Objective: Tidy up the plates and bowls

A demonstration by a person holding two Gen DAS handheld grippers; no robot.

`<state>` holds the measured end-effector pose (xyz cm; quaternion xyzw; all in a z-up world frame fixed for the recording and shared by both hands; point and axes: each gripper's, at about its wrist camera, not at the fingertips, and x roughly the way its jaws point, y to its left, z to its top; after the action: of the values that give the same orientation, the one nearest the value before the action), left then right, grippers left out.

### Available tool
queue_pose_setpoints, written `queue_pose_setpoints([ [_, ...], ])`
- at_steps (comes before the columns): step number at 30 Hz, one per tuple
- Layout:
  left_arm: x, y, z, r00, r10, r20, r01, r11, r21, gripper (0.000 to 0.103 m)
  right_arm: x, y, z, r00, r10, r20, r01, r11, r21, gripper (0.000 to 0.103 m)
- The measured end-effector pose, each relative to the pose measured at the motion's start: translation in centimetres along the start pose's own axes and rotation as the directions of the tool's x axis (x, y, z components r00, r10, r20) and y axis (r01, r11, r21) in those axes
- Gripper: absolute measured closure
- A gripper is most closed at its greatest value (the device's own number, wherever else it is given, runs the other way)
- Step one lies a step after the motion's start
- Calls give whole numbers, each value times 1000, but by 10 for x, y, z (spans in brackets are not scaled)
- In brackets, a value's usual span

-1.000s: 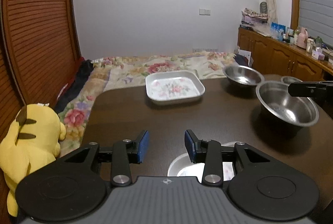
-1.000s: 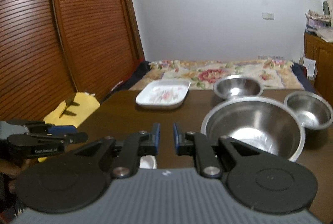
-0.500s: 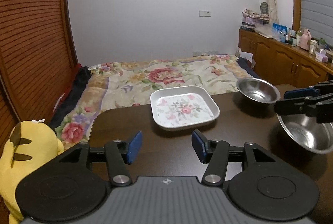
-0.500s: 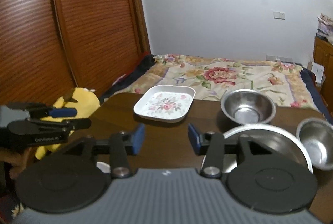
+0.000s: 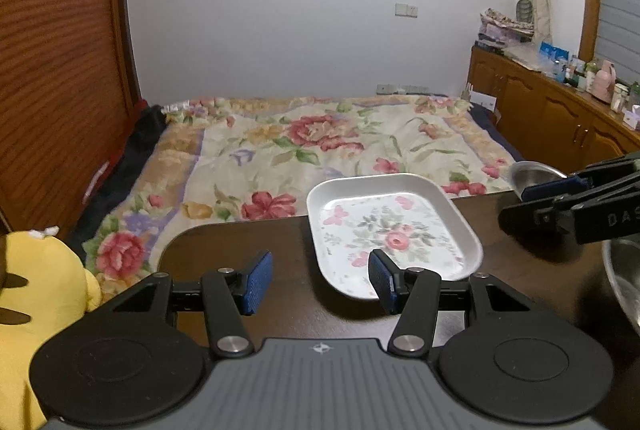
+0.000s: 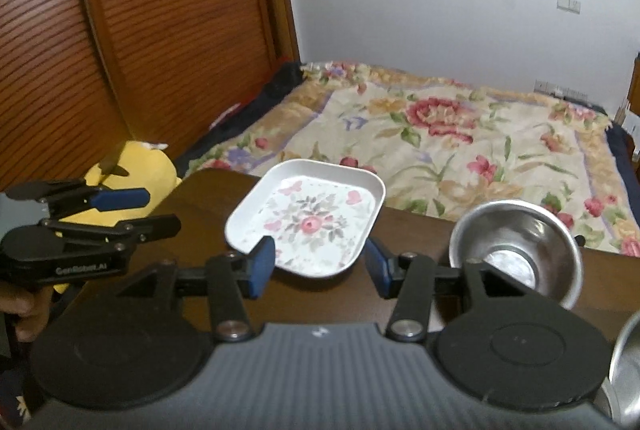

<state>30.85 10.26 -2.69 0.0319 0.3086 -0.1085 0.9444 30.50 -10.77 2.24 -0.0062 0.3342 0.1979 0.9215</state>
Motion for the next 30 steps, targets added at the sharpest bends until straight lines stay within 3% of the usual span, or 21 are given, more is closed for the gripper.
queue_pose_setpoints([
  [9,49,16,0,998,-26,-50,24,999,-36,59,61,-19,10,993,4,-119,2,999,48,52],
  [19,76,25,3,995,-70,-73,64,995,-82,70,97,-27,13,980,-5,-198,13,999,39,58],
  [30,86,23,5,992,-87,-87,80,993,-90,81,113,-28,21,970,-38,-241,37,999,-7,73],
])
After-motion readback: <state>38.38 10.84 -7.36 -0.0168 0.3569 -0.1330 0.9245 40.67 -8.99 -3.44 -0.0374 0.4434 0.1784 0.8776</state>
